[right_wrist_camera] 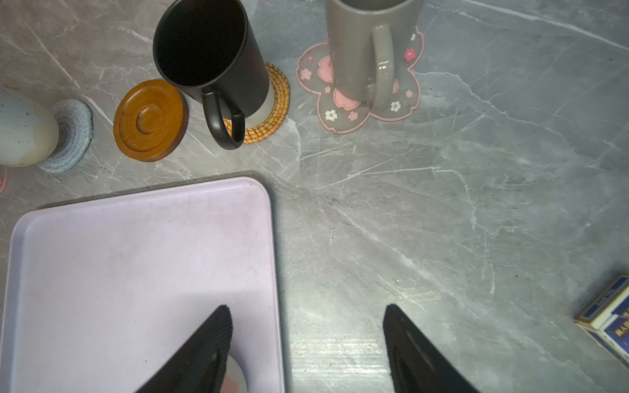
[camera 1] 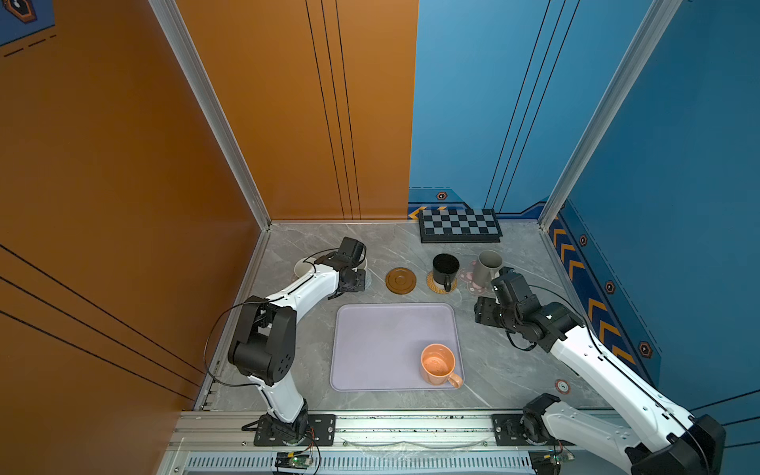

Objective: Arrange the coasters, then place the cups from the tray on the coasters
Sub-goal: 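Carry the white speckled mug with the left gripper toward the light blue knitted coaster, then hold the white speckled mug above the light blue knitted coaster beside the purple mug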

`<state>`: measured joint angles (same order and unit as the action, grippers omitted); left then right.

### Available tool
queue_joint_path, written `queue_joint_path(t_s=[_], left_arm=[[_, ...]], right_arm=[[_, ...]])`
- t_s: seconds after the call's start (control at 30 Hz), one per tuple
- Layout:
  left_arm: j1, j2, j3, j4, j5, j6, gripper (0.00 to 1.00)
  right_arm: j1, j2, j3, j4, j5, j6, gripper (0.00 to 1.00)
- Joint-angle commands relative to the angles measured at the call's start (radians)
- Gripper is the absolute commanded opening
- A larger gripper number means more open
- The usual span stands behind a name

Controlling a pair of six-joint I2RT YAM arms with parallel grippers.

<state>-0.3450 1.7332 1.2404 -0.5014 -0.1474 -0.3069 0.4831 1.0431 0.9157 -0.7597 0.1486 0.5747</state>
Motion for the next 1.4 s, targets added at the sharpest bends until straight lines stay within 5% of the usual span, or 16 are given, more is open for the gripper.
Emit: queue_joint_path(t_s=[0.0,1.37], left_arm=[[0.008,-0.007,0.028,0.101,-0.029,-0.020,0.00],[-0.015,0.045,-0.052,0.158,-0.031,-0.060,0.00]], right_arm=[[-0.006,0.013,0.028,-0.017,-0.017,-0.007,0.73],[-0.003,0.068,0.017,0.022,-0.055,0.024,0.74]])
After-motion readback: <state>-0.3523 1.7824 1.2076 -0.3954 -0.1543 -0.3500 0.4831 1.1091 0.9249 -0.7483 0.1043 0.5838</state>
